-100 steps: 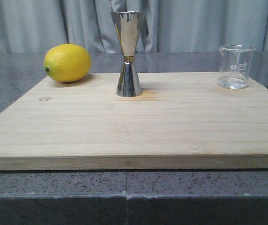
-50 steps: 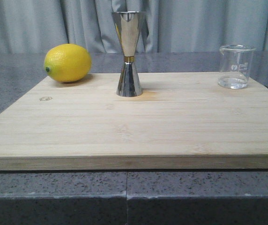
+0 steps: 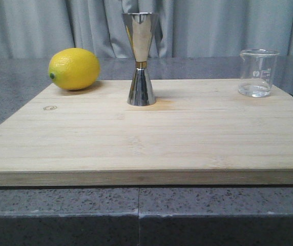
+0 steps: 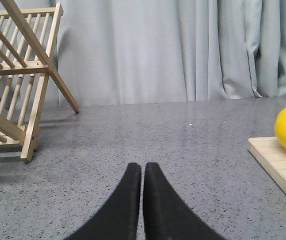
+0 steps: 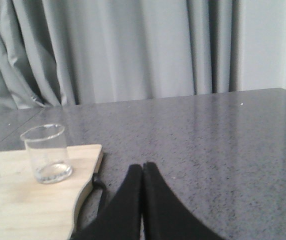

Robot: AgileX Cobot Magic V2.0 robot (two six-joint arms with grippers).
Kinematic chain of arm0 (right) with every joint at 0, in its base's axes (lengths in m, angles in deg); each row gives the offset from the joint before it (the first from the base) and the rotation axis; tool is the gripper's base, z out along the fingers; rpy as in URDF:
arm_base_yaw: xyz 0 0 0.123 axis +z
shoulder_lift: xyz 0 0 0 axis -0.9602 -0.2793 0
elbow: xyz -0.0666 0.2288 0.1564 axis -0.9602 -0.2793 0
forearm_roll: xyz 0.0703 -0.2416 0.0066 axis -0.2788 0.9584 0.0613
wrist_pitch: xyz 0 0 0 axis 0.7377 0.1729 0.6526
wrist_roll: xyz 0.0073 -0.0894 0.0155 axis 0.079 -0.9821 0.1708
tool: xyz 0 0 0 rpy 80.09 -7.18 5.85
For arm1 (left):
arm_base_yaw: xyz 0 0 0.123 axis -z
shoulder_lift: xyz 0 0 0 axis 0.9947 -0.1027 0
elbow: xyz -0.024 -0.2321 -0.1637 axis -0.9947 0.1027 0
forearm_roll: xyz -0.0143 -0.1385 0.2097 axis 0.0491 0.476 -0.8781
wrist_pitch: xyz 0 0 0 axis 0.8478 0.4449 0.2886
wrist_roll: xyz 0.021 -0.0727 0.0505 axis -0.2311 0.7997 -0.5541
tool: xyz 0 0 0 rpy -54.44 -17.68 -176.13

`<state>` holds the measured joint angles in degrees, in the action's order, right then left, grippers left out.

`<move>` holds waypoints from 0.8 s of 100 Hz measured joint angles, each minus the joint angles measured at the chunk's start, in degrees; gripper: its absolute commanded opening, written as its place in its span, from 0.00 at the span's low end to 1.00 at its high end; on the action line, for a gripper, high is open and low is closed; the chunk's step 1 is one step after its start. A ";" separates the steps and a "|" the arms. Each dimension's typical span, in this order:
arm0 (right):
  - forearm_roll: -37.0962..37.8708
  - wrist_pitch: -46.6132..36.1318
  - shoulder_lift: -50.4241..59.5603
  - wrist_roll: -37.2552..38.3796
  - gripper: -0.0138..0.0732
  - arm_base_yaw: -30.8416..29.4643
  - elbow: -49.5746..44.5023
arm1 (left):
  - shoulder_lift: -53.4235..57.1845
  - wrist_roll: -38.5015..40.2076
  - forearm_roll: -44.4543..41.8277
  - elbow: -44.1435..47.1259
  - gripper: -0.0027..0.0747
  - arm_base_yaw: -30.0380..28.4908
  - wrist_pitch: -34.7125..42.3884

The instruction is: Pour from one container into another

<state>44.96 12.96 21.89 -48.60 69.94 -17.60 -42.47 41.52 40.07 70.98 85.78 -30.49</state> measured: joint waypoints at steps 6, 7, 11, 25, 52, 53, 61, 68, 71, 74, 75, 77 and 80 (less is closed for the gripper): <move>-0.43 0.75 1.20 -1.27 0.08 0.74 -0.13 | 0.00 0.00 0.00 0.00 0.01 0.00 0.00; -0.57 0.75 1.36 -1.43 0.08 0.87 -0.13 | 0.00 0.00 0.00 0.00 0.01 0.00 0.00; -0.89 1.34 2.32 -2.11 0.08 1.09 -0.13 | 0.00 0.00 0.00 0.00 0.01 0.00 0.00; -3.29 4.30 4.12 -4.32 0.08 1.21 -0.13 | 0.00 0.00 0.00 0.00 0.01 0.00 0.00; -5.41 6.35 4.11 -5.96 0.08 0.58 -0.13 | 0.00 0.00 0.00 0.00 0.01 0.00 0.00; -5.41 6.35 4.11 -6.06 0.08 0.35 -0.13 | 0.00 0.00 0.00 0.00 0.01 0.00 0.00; -5.41 6.47 4.11 -6.05 0.08 -0.30 -0.13 | 0.00 0.00 0.00 0.00 0.01 0.00 0.00; -5.41 6.47 4.11 -6.09 0.08 -0.53 -0.13 | 0.00 0.00 0.00 0.00 0.01 0.00 0.00; -5.45 6.47 4.11 -6.09 0.08 -0.53 -0.13 | 0.00 0.00 0.00 0.00 0.01 0.00 0.00; -5.45 6.47 4.11 -6.09 0.08 -0.53 -0.13 | 0.00 0.00 0.00 0.00 0.01 0.00 0.00; -5.45 6.47 4.11 -6.09 0.08 -0.53 -0.13 | 0.00 0.00 0.00 0.00 0.01 0.00 0.00; -5.45 6.47 4.11 -6.09 0.08 -0.53 -0.13 | 0.00 0.00 0.00 0.00 0.01 0.00 0.00; -5.45 6.47 4.11 -6.18 0.08 -0.53 -0.13 | 0.00 0.00 0.00 0.00 0.01 0.00 0.00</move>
